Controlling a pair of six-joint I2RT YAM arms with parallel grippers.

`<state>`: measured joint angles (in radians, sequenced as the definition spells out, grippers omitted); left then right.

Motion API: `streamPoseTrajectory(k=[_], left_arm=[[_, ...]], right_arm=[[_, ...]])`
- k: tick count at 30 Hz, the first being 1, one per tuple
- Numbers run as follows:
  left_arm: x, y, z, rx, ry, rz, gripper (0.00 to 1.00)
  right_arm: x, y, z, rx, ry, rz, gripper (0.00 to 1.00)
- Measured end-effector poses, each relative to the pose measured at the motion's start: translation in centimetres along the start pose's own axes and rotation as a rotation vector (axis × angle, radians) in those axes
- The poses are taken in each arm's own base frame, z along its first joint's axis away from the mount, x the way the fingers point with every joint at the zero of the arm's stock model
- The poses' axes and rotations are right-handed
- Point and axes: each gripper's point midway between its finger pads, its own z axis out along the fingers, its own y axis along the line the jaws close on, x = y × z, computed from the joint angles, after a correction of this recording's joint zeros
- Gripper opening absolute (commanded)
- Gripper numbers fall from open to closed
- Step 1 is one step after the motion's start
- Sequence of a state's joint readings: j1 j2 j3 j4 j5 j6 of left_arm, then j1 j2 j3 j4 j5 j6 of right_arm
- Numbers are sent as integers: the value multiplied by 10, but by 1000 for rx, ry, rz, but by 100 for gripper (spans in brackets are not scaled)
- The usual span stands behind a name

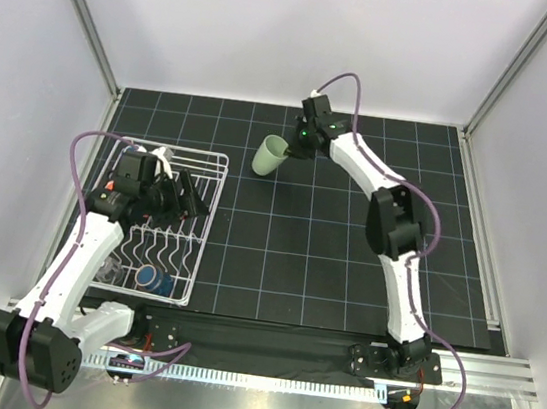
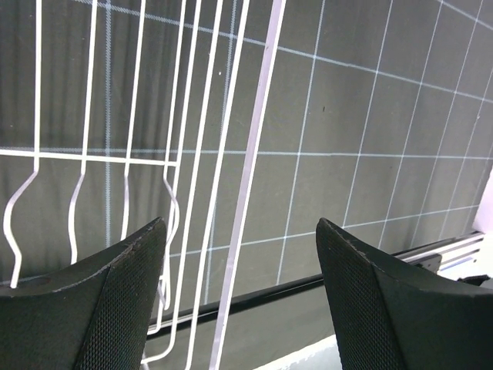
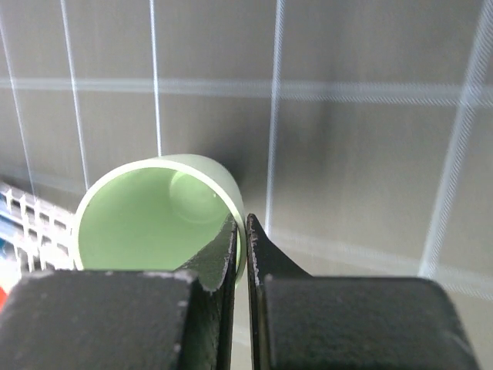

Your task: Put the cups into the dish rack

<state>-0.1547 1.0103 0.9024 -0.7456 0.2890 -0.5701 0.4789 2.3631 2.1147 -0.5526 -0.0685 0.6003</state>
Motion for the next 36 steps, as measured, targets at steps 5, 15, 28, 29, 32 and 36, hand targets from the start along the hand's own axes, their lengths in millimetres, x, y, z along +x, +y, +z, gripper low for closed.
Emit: streamPoseTrajectory(k=[5, 15, 28, 29, 32, 36], left_arm=[[2, 3, 10, -21, 38, -39, 78], [-46, -24, 14, -10, 21, -41, 78], [-62, -100, 23, 160, 26, -90, 80], [-64, -105, 22, 177, 20, -94, 80], [-72, -119, 22, 232, 8, -121, 82], [-81, -138, 27, 302, 27, -181, 81]], right_arm=[[11, 0, -86, -49, 11, 4, 4], [50, 6, -250, -227, -64, -18, 4], [60, -53, -319, -142, -174, -54, 4], [57, -55, -321, -131, -185, -59, 4], [51, -58, -333, -103, -222, -93, 4], [43, -52, -350, -114, -256, -121, 4]])
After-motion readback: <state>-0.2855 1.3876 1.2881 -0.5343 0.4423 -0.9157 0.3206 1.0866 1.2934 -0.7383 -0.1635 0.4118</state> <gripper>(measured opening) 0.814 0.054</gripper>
